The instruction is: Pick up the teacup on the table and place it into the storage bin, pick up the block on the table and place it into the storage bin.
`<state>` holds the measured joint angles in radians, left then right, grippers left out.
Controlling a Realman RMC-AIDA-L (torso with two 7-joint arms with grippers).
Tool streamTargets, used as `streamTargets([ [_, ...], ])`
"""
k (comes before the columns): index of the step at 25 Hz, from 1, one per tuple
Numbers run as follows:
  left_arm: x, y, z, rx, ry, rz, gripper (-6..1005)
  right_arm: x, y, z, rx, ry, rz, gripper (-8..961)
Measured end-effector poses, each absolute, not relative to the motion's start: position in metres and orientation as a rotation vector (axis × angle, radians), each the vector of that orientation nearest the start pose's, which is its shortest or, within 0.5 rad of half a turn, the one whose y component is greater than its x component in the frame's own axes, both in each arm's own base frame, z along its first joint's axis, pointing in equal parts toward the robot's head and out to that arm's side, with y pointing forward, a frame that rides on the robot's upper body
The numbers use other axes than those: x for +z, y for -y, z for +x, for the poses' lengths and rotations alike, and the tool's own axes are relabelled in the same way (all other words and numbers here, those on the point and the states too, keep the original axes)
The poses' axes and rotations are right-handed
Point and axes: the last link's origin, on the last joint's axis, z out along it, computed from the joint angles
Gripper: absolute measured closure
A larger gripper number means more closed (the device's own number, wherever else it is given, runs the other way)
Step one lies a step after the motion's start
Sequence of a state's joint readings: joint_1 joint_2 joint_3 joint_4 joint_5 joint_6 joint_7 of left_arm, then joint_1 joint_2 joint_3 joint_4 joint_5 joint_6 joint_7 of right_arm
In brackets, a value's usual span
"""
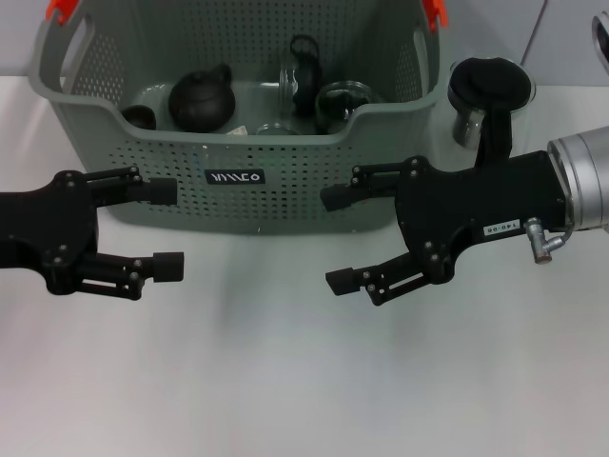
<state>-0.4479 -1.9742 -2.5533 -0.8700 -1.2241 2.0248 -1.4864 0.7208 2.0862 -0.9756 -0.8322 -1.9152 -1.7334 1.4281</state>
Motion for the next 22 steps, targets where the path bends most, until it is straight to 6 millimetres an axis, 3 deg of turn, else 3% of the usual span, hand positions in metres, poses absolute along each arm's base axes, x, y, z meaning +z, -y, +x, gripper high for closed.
streamTargets([
  [22,0.0917,-0.2867,-0.2554,-0.897,0.45,-2.859,47,-0.0099,-0.3449,0.1463,0.692,-0.011,-3.125,7],
])
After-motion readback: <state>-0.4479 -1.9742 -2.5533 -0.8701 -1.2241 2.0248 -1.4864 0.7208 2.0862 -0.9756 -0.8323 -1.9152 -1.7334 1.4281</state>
